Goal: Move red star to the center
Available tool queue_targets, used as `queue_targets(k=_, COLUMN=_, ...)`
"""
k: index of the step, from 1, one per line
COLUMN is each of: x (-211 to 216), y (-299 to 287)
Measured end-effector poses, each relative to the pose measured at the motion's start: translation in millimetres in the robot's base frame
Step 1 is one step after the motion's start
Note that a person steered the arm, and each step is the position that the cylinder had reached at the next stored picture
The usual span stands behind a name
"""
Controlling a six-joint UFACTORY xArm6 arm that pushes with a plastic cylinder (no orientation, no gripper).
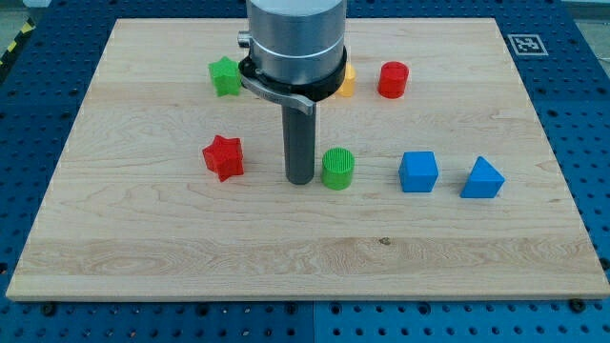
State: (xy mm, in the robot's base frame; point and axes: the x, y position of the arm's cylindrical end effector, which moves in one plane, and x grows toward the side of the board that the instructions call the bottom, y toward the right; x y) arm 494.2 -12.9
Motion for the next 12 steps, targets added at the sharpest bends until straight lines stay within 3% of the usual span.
queue_targets(k=4, x=14.6, y=-86.0)
queue_targets(k=6, x=18.4, y=-85.2)
queue_targets(k=9, x=-12.3, y=-136.0)
queue_targets(k=12, x=-15.5, y=-57.9)
